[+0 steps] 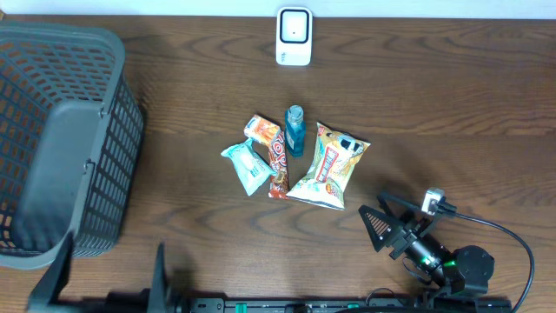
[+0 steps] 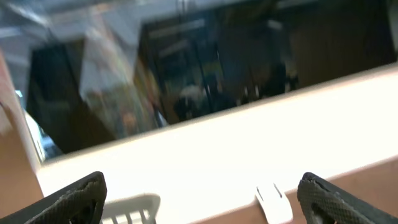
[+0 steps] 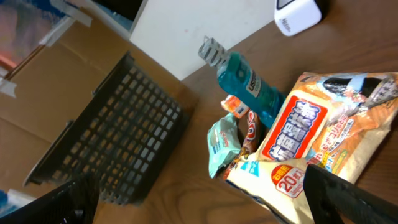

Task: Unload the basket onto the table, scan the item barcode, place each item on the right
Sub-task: 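Reach the right gripper to the yellow snack bag and grasp it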

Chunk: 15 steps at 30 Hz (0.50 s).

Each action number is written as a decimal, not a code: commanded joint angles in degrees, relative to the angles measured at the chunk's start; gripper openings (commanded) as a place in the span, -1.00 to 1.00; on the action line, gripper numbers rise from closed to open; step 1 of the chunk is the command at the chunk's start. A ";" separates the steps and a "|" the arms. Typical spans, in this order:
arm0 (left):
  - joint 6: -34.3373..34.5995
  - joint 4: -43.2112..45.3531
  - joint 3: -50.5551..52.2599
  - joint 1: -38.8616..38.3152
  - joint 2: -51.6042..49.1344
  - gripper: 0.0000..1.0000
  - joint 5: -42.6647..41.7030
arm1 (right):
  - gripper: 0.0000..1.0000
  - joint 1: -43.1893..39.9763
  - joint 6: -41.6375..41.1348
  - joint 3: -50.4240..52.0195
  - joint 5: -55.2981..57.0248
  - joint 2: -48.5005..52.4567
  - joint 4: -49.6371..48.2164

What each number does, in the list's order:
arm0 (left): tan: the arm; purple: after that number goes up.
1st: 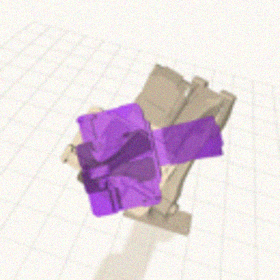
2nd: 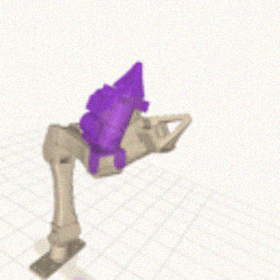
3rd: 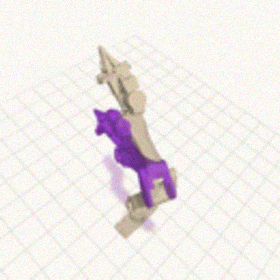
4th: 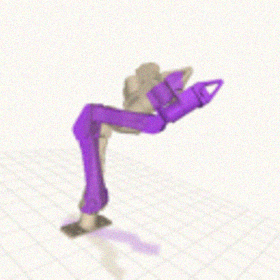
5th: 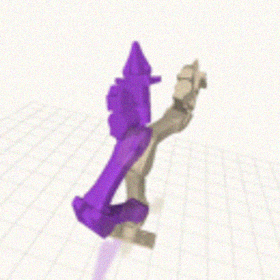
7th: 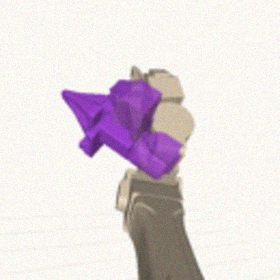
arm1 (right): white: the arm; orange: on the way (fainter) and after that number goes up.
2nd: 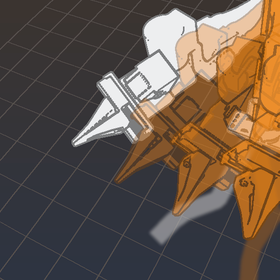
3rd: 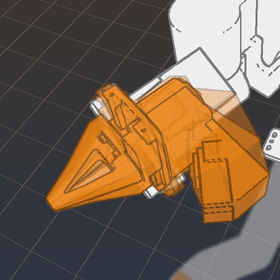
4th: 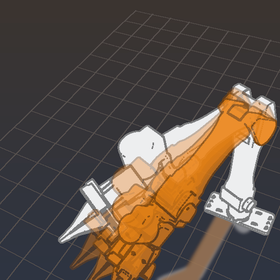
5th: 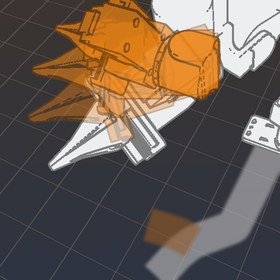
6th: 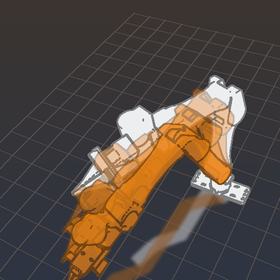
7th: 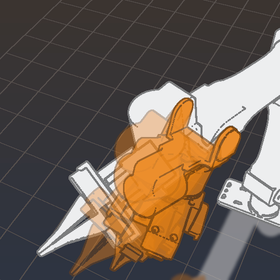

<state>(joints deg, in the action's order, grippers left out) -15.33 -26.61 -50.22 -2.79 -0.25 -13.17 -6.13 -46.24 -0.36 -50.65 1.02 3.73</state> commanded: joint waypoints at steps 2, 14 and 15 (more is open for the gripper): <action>-0.90 0.98 9.40 -0.15 -0.04 0.96 -0.87 | 0.99 0.13 8.26 0.04 -5.70 -0.26 0.68; -0.90 4.44 17.42 -0.20 0.11 0.96 -5.68 | 0.98 0.13 5.97 -1.88 -1.38 -0.11 0.00; -0.90 4.42 17.42 -0.20 0.11 0.96 -5.68 | 0.98 0.13 5.99 -2.91 -0.39 0.26 0.61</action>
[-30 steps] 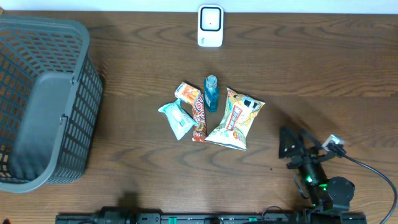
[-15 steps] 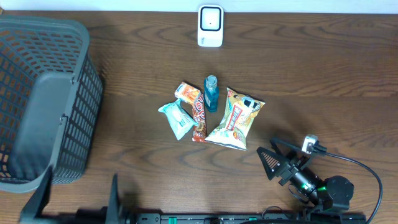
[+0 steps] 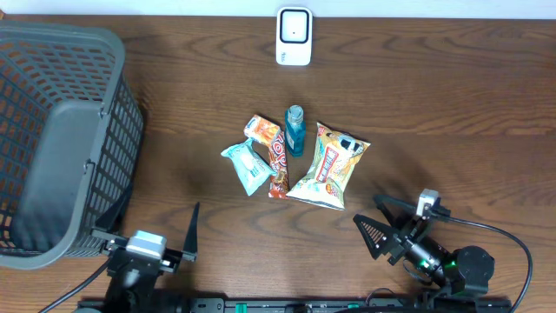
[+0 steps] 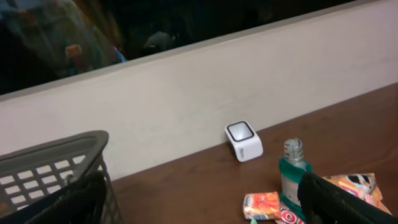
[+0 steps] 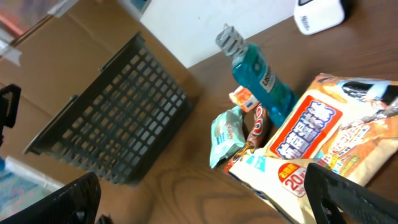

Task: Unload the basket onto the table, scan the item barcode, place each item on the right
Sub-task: 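Reach the right gripper to the yellow snack bag and grasp it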

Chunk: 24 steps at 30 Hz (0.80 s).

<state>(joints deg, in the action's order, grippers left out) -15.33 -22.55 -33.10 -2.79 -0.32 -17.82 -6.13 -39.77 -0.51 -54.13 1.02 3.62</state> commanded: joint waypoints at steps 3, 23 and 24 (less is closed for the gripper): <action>-0.90 0.33 0.31 -0.20 0.17 0.96 -1.03 | 0.98 0.13 1.33 -7.50 7.48 3.04 5.35; 10.78 1.88 3.80 -0.20 0.17 0.96 -1.01 | 0.98 25.51 7.13 -53.79 52.37 60.63 42.10; 11.78 2.32 4.11 -0.20 0.17 0.96 -1.01 | 0.99 28.76 5.60 -55.74 55.12 63.17 42.62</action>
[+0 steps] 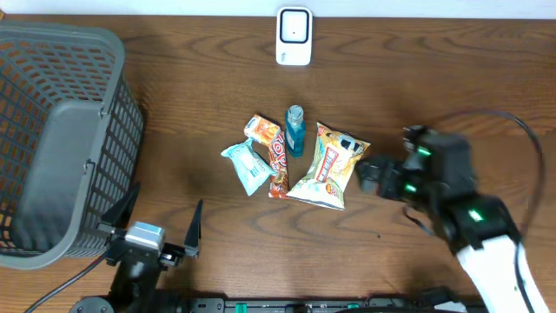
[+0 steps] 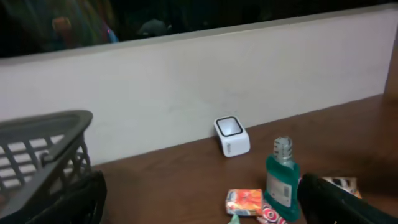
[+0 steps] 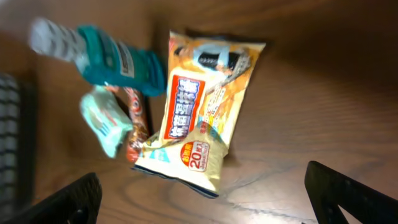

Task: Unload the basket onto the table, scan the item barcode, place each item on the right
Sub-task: 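Reach the right gripper to the yellow snack bag and grasp it, then lift the yellow snack bag and pull it rightward off the pile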

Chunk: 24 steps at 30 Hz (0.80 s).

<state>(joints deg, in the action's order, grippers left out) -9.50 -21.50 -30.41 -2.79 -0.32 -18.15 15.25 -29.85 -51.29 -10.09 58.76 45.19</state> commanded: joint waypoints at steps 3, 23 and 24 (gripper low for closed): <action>12.72 4.02 3.56 -0.20 0.17 0.96 -0.66 | 0.98 16.92 -6.51 -10.38 20.85 13.09 2.32; 13.51 2.69 9.46 -2.05 0.15 0.96 -0.74 | 0.50 25.09 -20.68 -11.72 29.73 38.40 -8.63; 13.51 2.16 9.46 -2.05 0.15 0.96 -0.74 | 0.45 25.09 -22.10 -11.72 30.08 40.02 -8.81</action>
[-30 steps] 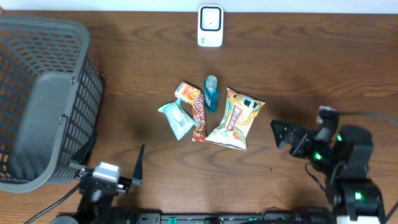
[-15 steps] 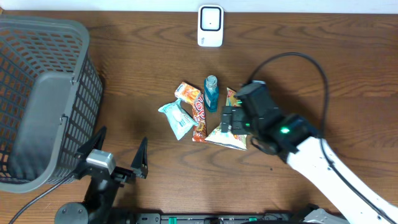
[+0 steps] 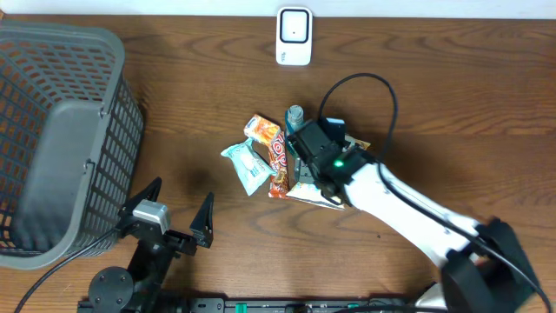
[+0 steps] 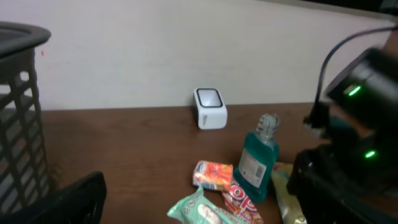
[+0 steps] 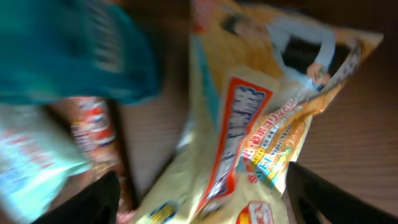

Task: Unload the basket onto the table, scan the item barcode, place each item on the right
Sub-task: 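Lift the yellow snack bag and pull it rightward off the pile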

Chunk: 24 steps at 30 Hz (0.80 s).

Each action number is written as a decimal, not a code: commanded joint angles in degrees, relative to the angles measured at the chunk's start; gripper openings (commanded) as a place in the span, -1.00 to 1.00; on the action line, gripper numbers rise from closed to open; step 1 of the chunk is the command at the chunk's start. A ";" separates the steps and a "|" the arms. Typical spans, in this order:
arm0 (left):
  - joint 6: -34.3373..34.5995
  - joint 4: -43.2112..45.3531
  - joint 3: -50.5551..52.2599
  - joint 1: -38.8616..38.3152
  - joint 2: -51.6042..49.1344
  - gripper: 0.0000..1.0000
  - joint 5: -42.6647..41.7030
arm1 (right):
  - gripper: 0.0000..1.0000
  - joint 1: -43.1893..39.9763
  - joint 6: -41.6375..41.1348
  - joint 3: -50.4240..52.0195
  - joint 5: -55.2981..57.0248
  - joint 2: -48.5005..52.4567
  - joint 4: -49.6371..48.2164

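The yellow snack bag (image 5: pixel 249 118) lies flat on the table, filling the right wrist view. My right gripper (image 5: pixel 199 202) hangs close over it, open, one finger (image 5: pixel 87 199) on each side, not touching. Overhead, the right arm (image 3: pixel 382 196) covers most of the bag (image 3: pixel 323 198). Beside the bag lie a teal bottle (image 3: pixel 295 116), an orange packet (image 3: pixel 261 129), a red stick pack (image 3: pixel 277 165) and a mint packet (image 3: pixel 247 167). The white scanner (image 3: pixel 294 36) stands at the far edge. My left gripper (image 3: pixel 181 211) is open near the front left, holding nothing.
A large dark mesh basket (image 3: pixel 52 139) takes up the left side of the table. The right arm's cable (image 3: pixel 365 83) loops over the middle of the table. The left wrist view shows the scanner (image 4: pixel 210 116) against a white wall, and the right arm (image 4: pixel 357 118).
My right gripper was to the right of the yellow bag, higher up; now it sits low, right over the bag. The left gripper has tilted down a little. The items lie unmoved.
Both arms were folded at the front edge, the left wrist camera pointing up at a window. Then the left arm had risen and faced the table. The right arm then stood right of the item pile, and now its open gripper is over the yellow bag.
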<state>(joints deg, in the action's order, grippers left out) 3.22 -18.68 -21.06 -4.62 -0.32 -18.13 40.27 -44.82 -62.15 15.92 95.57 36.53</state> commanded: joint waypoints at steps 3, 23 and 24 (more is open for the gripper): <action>0.76 -2.73 0.11 -0.22 0.15 0.96 -0.76 | 0.43 0.07 -8.55 -0.85 6.45 6.25 -0.17; 0.74 -5.11 0.11 -0.22 0.15 0.96 -0.72 | -0.98 -3.82 -6.10 -0.85 -5.79 -4.31 9.46; 0.74 -5.11 0.11 -0.22 0.15 0.96 -0.72 | -0.98 -4.76 -4.13 -0.83 -9.42 -6.05 9.66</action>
<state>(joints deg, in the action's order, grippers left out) 3.22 -23.83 -21.06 -4.62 -0.32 -18.13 37.82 -52.07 -62.78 14.59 95.74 45.63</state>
